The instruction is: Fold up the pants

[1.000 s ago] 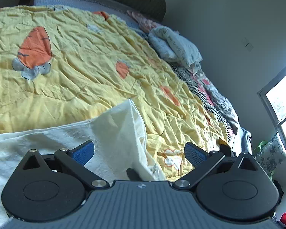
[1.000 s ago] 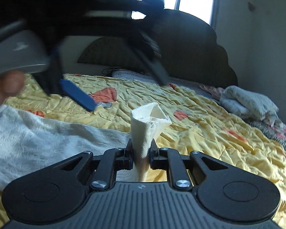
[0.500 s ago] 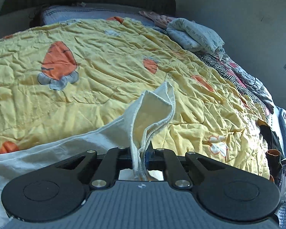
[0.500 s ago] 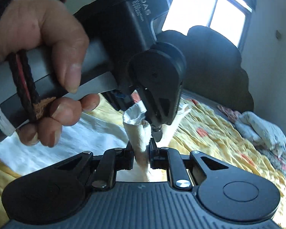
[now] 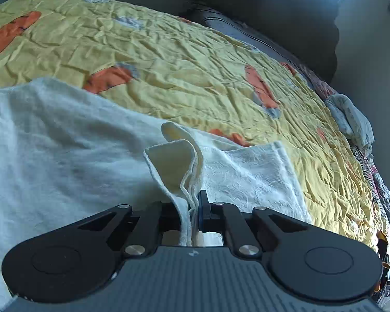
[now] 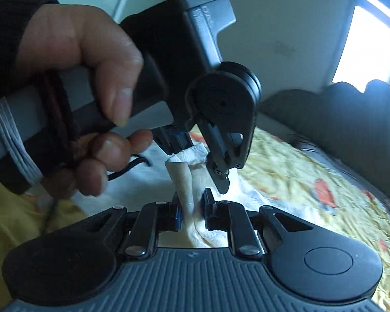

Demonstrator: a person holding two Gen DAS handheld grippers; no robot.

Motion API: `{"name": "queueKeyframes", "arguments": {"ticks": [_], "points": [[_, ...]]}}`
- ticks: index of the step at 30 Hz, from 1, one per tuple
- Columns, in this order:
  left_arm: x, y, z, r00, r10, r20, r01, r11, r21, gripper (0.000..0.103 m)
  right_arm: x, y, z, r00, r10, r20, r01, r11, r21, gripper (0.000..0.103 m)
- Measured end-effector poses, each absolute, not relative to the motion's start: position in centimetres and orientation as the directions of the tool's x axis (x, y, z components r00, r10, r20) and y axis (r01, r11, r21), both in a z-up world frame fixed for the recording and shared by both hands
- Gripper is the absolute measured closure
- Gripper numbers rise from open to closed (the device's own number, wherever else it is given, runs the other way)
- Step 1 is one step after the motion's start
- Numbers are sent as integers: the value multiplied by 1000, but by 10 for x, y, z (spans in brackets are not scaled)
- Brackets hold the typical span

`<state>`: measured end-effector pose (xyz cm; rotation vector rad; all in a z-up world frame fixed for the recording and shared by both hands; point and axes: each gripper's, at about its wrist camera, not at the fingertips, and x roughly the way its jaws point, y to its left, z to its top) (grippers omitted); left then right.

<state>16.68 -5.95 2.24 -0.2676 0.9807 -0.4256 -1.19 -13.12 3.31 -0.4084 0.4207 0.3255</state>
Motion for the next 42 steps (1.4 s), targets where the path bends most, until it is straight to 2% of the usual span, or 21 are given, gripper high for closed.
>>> {"name": "queueKeyframes", "arguments": {"ticks": [11,16,18,20,21,23,24,26,27,31,34,36,39,42], "points": [[162,-5,40,561,-442,-700,161,888,-431,94,17,-113,48,836,299,-459,-449,855,-260,87],[171,32,24,509,-425,-748,90,891,-445,94,33,-95,29,803,313,-507,-508,804,-308,87],[171,44,13,467,-454,-759,70,874,-480,90,34,-93,18,789,306,-532,-524,788,-324,87],[171,55,5,453,-484,-749,46,851,-523,78,37,-95,10,781,292,-552,-532,774,-342,84],[171,62,3,448,-499,-742,21,836,-549,78,36,-95,9,793,284,-539,-522,773,-360,82],[168,76,7,455,-502,-736,-13,822,-569,78,29,-102,13,798,284,-531,-518,774,-365,65],[165,85,13,468,-490,-735,-23,825,-565,74,25,-111,17,795,304,-525,-527,776,-347,59],[153,109,26,508,-464,-725,-43,827,-560,63,17,-135,28,772,369,-518,-560,781,-278,28],[145,124,33,535,-442,-720,-60,830,-555,62,8,-145,35,756,411,-509,-577,786,-222,26],[98,176,71,649,-316,-692,-106,863,-493,62,33,-206,69,659,604,-448,-597,782,178,26],[60,188,91,691,-287,-663,-85,879,-469,59,93,-219,81,597,682,-423,-514,730,451,26],[37,180,97,700,-289,-653,-50,893,-448,53,135,-205,81,541,708,-454,-450,700,554,26],[15,161,98,712,-286,-641,-4,912,-411,50,160,-159,63,447,771,-454,-364,620,695,24],[1,156,92,725,-290,-625,3,909,-418,48,181,-126,29,386,781,-491,-241,599,764,24]]}}
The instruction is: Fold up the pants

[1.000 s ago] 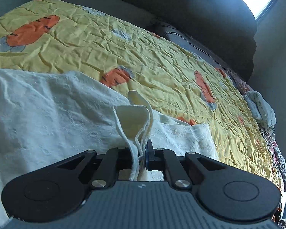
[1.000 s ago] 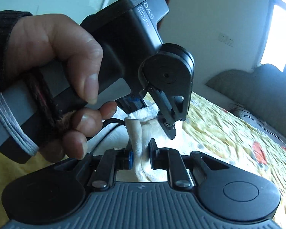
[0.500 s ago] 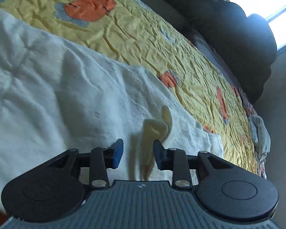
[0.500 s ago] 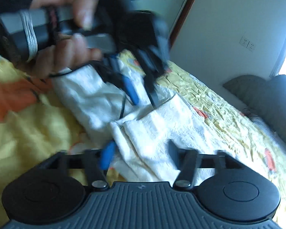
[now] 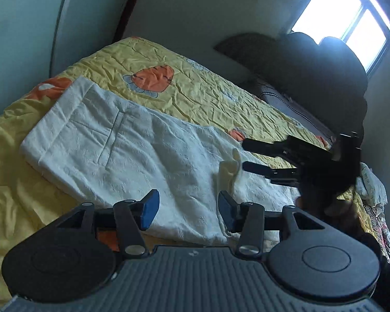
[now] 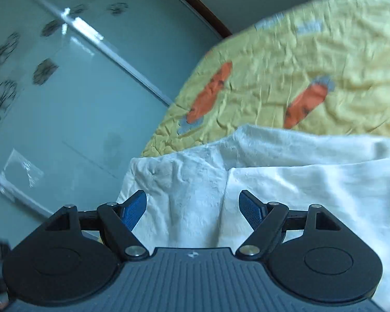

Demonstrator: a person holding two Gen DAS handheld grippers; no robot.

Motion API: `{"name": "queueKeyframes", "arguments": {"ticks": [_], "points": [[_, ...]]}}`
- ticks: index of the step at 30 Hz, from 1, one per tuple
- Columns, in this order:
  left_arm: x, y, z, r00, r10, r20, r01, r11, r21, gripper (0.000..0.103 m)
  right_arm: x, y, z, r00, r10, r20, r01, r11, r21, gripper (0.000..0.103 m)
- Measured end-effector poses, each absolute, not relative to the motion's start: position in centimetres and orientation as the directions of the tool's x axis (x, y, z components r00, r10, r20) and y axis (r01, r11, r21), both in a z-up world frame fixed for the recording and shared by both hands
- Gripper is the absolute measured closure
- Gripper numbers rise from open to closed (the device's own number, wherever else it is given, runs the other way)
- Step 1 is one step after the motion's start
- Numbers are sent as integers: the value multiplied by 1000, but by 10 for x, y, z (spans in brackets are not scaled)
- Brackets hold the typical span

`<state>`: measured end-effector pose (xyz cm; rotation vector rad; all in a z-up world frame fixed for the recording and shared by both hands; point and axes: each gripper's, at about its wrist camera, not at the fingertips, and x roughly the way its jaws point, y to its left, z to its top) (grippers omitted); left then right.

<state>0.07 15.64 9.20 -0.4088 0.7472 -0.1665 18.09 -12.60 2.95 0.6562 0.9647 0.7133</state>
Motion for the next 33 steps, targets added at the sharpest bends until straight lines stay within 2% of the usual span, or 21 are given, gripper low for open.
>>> {"name": "queueKeyframes", "arguments": {"ticks": [1,2,4,6,8,11,13,14,17,22,24,26,32,33], "points": [[-2,160,91,727,-290,-623,-3,905,-425,48,188,-120,15,356,782,-512,-191,597,779,23],[-4,164,93,732,-290,-617,-9,901,-433,47,183,-120,9,371,804,-464,-199,557,807,21],[-13,181,101,759,-273,-591,-29,893,-450,43,176,-125,11,375,802,-465,-186,557,810,21],[-23,203,114,801,-241,-548,-63,877,-477,29,174,-130,18,373,806,-460,-185,551,814,20],[-32,225,125,832,-213,-512,-94,856,-509,22,168,-133,27,379,814,-441,-222,542,810,20],[-41,252,139,855,-171,-489,-140,833,-535,21,160,-128,26,360,833,-419,-243,518,820,19],[-46,263,147,867,-158,-473,-152,820,-552,21,163,-118,11,341,809,-478,-204,560,803,17],[-49,266,150,872,-156,-464,-152,814,-561,20,163,-118,8,369,817,-442,-227,541,810,16],[-52,268,149,887,-162,-433,-146,791,-594,17,161,-113,20,364,782,-506,-209,598,773,16],[-37,254,122,880,-205,-428,-144,744,-652,15,107,-113,67,492,644,-586,-426,765,483,16],[-27,247,104,865,-196,-461,-187,727,-660,15,82,-119,71,546,572,-612,-461,815,351,16],[-17,245,85,844,-216,-491,-219,697,-683,15,60,-129,67,584,503,-637,-471,849,238,16],[4,246,48,773,-98,-627,-391,705,-592,16,19,-161,45,676,325,-661,-418,908,19,16],[10,248,43,751,-80,-655,-420,707,-568,19,20,-164,40,675,301,-673,-405,914,2,16]]}}
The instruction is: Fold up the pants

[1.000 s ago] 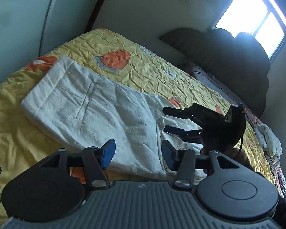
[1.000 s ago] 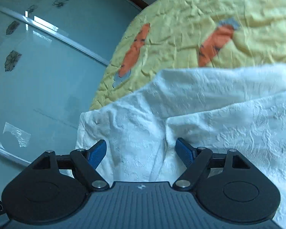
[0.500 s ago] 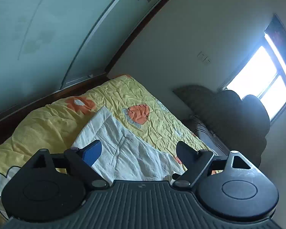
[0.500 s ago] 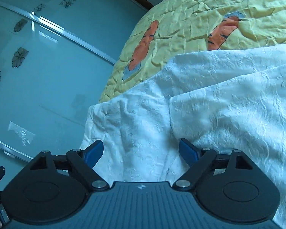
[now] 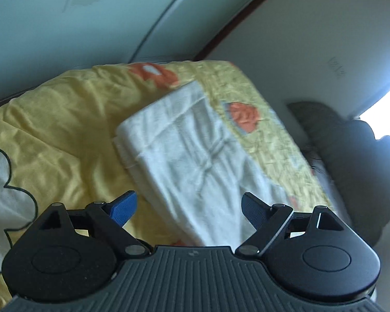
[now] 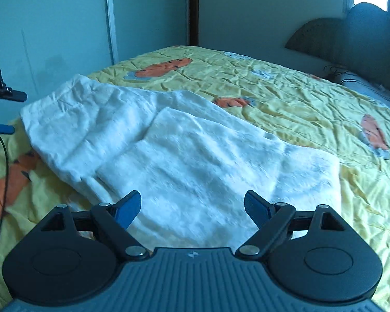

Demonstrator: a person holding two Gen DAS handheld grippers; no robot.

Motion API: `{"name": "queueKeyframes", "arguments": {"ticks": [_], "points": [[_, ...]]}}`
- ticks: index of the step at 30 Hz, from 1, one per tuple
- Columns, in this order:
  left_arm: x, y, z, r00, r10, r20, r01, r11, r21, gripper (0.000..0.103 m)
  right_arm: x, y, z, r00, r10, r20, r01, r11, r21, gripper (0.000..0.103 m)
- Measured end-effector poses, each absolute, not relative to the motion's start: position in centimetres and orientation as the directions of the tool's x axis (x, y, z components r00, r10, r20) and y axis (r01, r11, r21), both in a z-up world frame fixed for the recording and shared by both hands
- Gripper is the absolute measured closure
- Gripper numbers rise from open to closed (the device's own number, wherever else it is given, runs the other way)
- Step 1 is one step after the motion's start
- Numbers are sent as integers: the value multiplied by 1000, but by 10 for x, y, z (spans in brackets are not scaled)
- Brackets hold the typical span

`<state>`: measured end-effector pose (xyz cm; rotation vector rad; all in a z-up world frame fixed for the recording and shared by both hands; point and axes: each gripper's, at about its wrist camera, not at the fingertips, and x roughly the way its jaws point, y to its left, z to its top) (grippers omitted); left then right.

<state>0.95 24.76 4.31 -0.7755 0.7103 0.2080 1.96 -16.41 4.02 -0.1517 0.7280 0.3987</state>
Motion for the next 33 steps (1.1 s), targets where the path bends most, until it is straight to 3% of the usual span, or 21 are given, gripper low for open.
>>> {"name": "queueKeyframes", "arguments": {"ticks": [1,2,3,6,11,14,19,22,24,25,33], "points": [[16,250,38,726,-68,-685,-452,702,-550,23,21,-168,36,671,287,-684,-393,920,1,16],[20,253,33,711,-78,-699,-468,690,-552,33,22,-172,33,662,291,-691,-385,923,19,16],[26,257,26,701,-103,-706,-471,677,-566,54,24,-175,30,650,303,-696,-382,923,45,16],[35,264,16,678,-94,-729,-497,673,-548,85,26,-177,20,613,318,-723,-385,920,79,9],[24,258,34,702,-42,-711,-460,735,-498,95,17,-171,12,600,298,-742,-444,896,1,3],[17,251,47,720,-20,-693,-418,785,-457,95,14,-175,10,603,318,-732,-452,892,15,1],[22,260,25,682,-46,-730,-456,753,-474,94,15,-171,14,605,295,-739,-445,896,-6,0],[15,268,36,701,-54,-711,-449,741,-499,64,4,-164,35,634,360,-685,-464,885,36,0],[8,282,42,732,-35,-680,-457,716,-528,34,-4,-143,50,642,435,-632,-528,848,47,0],[8,289,43,740,-26,-672,-467,700,-541,31,-8,-127,55,642,461,-613,-567,823,26,0],[29,323,27,732,-96,-675,-516,569,-641,30,-6,50,34,639,512,-574,-758,550,-352,1]]}}
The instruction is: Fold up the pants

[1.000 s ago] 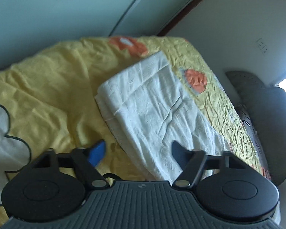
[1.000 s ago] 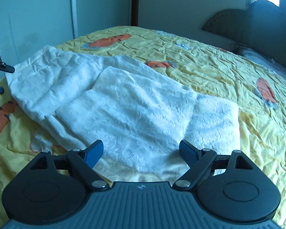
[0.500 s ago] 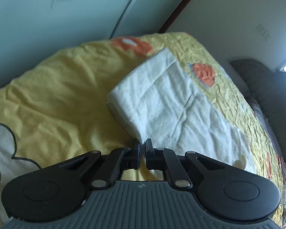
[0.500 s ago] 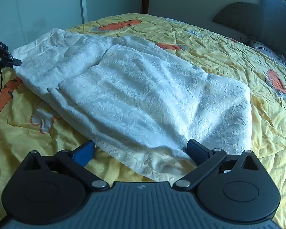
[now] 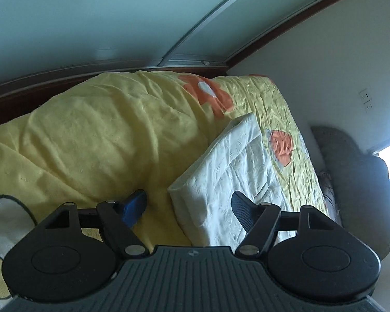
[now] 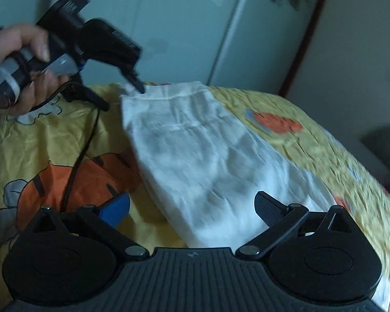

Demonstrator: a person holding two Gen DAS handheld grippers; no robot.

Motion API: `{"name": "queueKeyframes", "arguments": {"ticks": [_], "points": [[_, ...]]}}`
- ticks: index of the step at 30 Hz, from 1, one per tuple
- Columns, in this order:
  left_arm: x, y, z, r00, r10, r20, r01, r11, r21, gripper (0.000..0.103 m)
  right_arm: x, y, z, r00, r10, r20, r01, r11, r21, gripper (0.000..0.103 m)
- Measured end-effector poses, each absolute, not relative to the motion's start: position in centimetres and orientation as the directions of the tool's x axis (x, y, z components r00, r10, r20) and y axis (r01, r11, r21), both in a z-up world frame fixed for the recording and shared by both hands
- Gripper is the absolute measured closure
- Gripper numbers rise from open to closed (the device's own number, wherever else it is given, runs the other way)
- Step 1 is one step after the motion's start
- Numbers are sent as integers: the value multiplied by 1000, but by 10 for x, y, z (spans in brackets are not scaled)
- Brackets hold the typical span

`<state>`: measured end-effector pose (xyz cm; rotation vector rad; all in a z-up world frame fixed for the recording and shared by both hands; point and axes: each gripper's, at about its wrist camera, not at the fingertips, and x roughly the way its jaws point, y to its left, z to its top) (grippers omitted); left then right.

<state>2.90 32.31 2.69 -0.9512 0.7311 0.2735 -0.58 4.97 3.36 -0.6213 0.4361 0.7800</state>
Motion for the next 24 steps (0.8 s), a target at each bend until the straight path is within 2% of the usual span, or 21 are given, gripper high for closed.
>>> {"name": "queueKeyframes", "arguments": {"ticks": [2,4,10,12,13,14,15,16,17,19,20,22,24], "points": [[26,327,28,730,-111,-675,-514,563,-648,30,0,81,21,652,492,-577,-755,496,-429,1],[18,333,28,732,-125,-670,-512,548,-661,30,4,98,18,670,507,-542,-742,485,-463,1],[-34,355,37,770,-72,-634,-521,502,-690,30,28,142,17,692,499,-521,-721,499,-480,1],[-49,362,42,782,-54,-621,-526,479,-703,30,32,155,18,683,510,-524,-731,490,-476,5],[-56,365,44,788,-44,-615,-527,470,-708,29,32,160,19,672,514,-533,-740,489,-462,17],[-62,368,47,795,-36,-606,-523,466,-714,29,33,163,20,664,519,-538,-747,488,-452,33],[-68,371,50,801,-30,-598,-518,465,-718,29,30,166,20,665,520,-536,-747,486,-454,43],[-73,373,53,806,-25,-591,-514,466,-720,28,29,168,18,663,518,-540,-748,482,-456,57],[-77,374,57,814,-21,-581,-504,471,-724,27,26,169,15,655,522,-547,-755,481,-445,66],[-81,374,63,828,-24,-560,-478,490,-729,23,25,166,14,642,538,-545,-765,497,-410,74],[-81,372,66,836,-29,-547,-461,502,-732,22,27,162,16,635,549,-544,-769,517,-376,75],[-74,367,66,855,-62,-514,-417,506,-755,16,33,151,23,610,585,-535,-778,570,-264,81],[-63,362,59,862,-120,-493,-387,472,-792,12,46,139,30,562,622,-546,-783,613,-108,83]]}}
